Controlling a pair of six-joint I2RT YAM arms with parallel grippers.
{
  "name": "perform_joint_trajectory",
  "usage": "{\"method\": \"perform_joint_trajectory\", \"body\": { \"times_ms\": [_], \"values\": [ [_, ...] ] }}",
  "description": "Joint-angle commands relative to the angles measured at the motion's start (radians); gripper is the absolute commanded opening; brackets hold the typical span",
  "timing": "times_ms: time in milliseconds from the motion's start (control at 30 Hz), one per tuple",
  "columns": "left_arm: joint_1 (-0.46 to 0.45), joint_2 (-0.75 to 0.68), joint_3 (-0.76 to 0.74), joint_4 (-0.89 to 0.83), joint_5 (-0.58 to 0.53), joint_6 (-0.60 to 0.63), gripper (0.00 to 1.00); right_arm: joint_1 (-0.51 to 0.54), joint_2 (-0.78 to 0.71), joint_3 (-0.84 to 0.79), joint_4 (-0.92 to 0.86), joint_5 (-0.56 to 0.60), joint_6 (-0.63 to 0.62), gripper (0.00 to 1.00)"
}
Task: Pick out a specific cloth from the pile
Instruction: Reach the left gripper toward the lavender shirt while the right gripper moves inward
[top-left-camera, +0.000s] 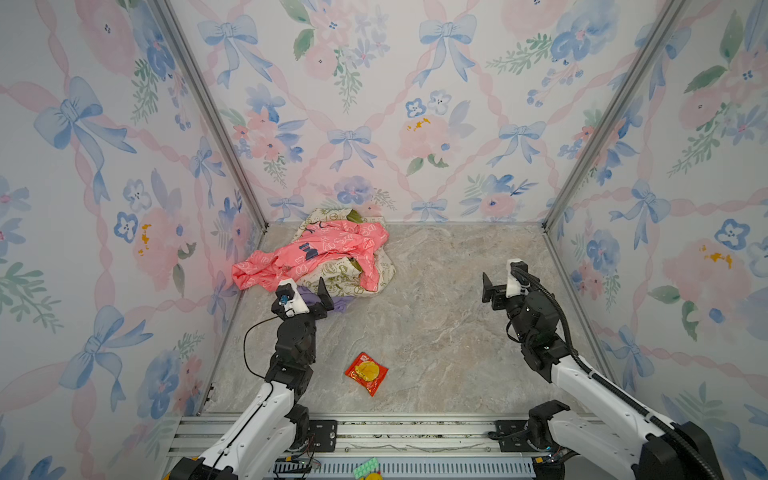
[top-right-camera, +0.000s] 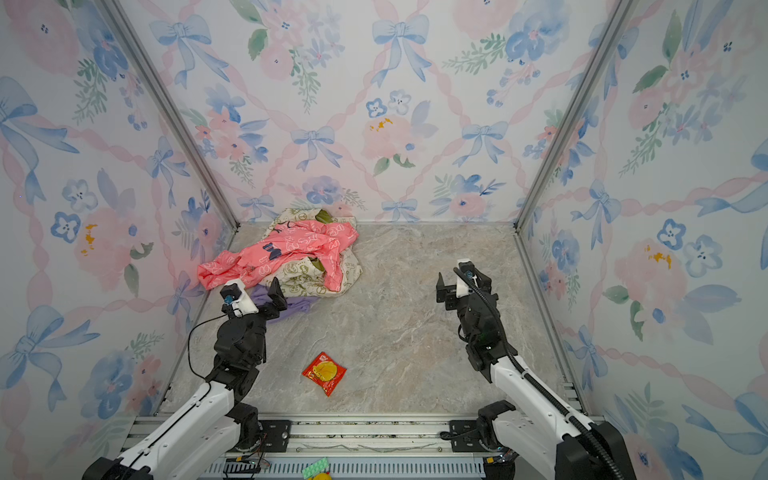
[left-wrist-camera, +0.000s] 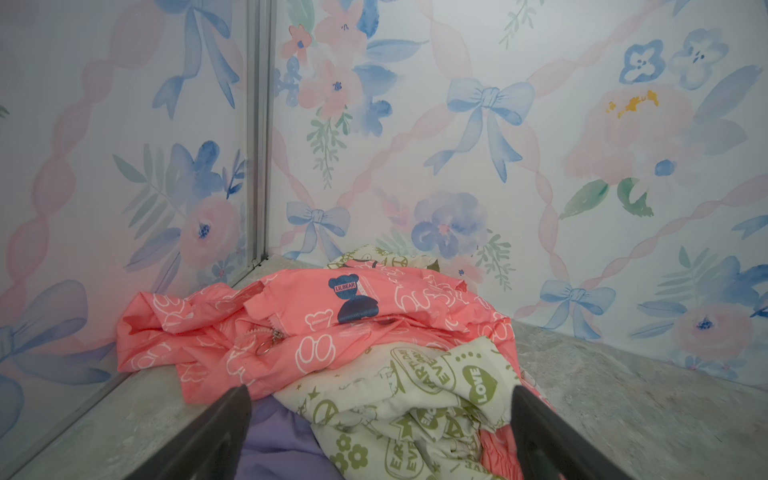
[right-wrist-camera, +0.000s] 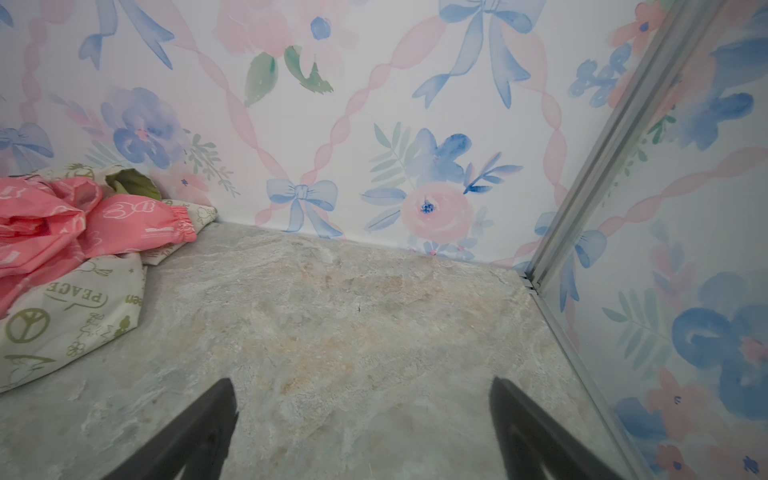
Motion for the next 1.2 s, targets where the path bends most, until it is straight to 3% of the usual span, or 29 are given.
{"method": "perform_joint_trajectory", "body": {
  "times_ms": [0, 133, 267, 433, 667, 833, 1167],
  "values": [
    [0.002, 0.008, 0.031, -0.179, 0.046, -0.121, 0.98, 0.043, -0.033, 0.047, -0.152, -0.078, 0.035, 0.97],
    [0.019, 0.058, 0.043, -0.225, 0.127, -0.187, 0.98, 0.106, -0.05, 0.077, -0.201, -0.105, 0.037, 0.97],
    [0.028, 0.114, 0.041, -0.243, 0.132, -0.211, 0.97, 0.166, -0.035, 0.082, -0.189, -0.122, 0.047, 0.97],
    [0.043, 0.203, 0.061, -0.242, 0.178, -0.231, 0.95, 0.222, 0.007, 0.013, -0.052, -0.126, 0.06, 0.97],
    [0.048, 0.334, 0.135, -0.243, 0.223, -0.195, 0.89, 0.226, 0.05, -0.028, 0.007, -0.169, 0.071, 0.97],
    [0.052, 0.424, 0.191, -0.243, 0.256, -0.174, 0.8, 0.228, 0.074, -0.027, 0.012, -0.209, 0.079, 0.97],
    [0.056, 0.586, 0.272, -0.257, 0.26, -0.157, 0.69, 0.23, 0.071, -0.026, -0.003, -0.208, 0.081, 0.97]
  ]
}}
